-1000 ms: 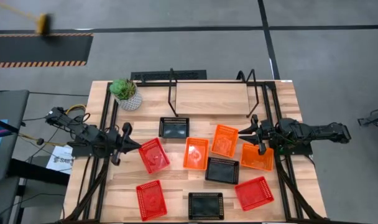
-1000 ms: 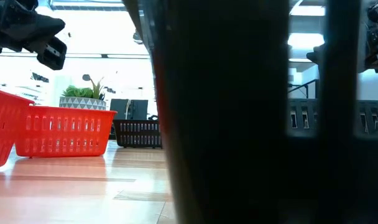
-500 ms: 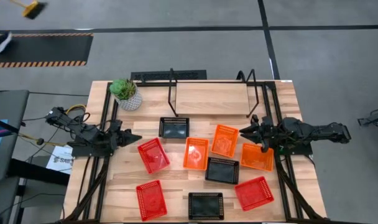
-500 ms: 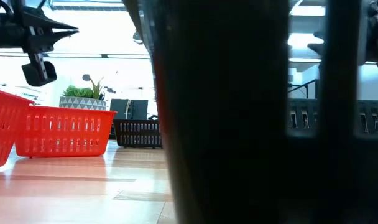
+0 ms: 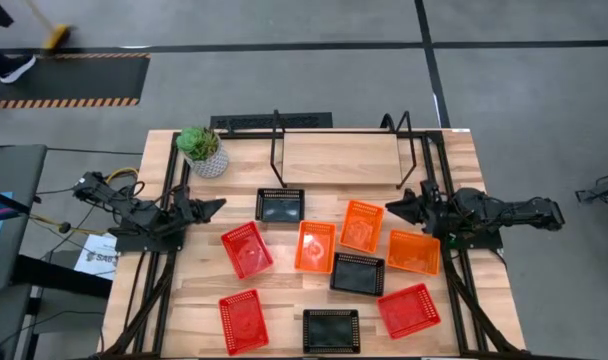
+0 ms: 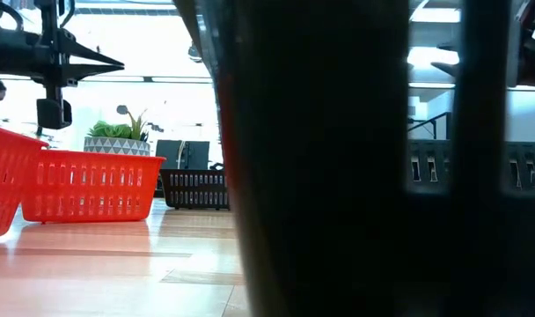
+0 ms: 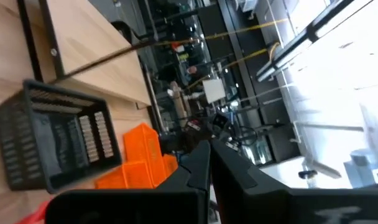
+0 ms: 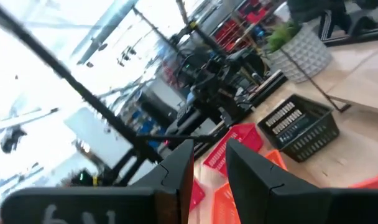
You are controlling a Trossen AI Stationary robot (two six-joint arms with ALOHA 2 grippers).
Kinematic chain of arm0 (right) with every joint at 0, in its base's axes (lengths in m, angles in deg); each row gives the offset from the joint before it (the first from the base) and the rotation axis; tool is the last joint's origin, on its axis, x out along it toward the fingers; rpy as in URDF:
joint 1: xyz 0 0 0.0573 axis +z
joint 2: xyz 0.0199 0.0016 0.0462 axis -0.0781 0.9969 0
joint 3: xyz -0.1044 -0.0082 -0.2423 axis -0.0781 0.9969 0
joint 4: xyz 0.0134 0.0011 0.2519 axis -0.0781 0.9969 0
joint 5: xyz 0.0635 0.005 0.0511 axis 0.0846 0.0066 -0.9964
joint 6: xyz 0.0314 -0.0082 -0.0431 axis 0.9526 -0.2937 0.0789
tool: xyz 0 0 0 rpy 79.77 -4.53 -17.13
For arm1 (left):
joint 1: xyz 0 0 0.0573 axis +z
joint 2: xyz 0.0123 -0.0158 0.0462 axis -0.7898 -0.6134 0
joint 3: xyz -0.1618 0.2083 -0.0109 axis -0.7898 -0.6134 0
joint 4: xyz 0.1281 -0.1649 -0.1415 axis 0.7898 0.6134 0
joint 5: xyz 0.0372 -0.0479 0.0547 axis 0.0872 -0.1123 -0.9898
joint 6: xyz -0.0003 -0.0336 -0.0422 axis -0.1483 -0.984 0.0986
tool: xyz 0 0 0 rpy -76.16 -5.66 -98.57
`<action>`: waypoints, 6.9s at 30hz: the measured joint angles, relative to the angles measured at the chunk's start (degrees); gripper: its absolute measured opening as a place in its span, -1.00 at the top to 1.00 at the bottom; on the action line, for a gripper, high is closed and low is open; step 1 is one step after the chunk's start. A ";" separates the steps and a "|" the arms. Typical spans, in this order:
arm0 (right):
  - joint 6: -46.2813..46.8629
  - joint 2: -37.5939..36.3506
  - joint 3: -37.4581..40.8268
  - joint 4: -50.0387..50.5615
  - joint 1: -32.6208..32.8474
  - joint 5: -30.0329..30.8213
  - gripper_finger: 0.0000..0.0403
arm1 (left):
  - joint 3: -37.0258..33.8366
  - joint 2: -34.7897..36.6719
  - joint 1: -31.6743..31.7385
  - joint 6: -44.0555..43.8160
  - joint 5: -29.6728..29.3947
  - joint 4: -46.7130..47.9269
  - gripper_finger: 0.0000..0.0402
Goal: Stack baskets on shelf by color
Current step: Put the right orange bin on the shelf
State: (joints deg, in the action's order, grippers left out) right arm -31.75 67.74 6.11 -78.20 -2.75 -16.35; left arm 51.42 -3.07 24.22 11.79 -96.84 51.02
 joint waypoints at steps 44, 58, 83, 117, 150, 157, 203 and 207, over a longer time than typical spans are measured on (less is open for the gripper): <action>-13.04 52.66 -62.78 90.65 0.01 -0.90 -0.13 | 54.41 -34.69 0.02 22.53 8.48 28.22 -0.39; -8.28 54.97 -39.15 75.01 0.16 -9.92 -0.13 | 54.69 -38.33 0.00 18.63 10.99 34.87 -0.39; -16.52 66.76 -37.68 73.34 0.16 -9.23 -0.13 | 54.69 -38.80 0.00 14.97 10.90 42.10 -0.39; -11.05 70.72 -45.69 82.57 0.10 -9.69 0.96 | 54.69 -38.80 0.01 14.95 10.90 43.71 -0.39; -3.06 109.59 -101.33 58.98 -30.90 -4.49 0.95 | 54.69 -38.77 0.02 13.57 5.39 44.77 -0.39; 0.23 114.81 -101.37 58.47 -31.51 -7.13 0.80 | 54.69 -38.77 0.02 13.49 5.28 44.74 -0.39; -17.28 113.48 -100.17 74.40 -25.41 6.89 0.36 | 54.69 -39.45 0.01 10.98 5.09 45.20 -0.39; -17.20 113.48 -100.17 72.38 -24.38 5.26 0.40 | 54.67 -40.12 0.02 10.88 5.38 45.20 -0.39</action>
State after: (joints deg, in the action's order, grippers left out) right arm -48.95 181.23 -94.06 -5.82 -27.13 -11.09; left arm 106.09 -43.19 24.24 22.68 -91.47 96.23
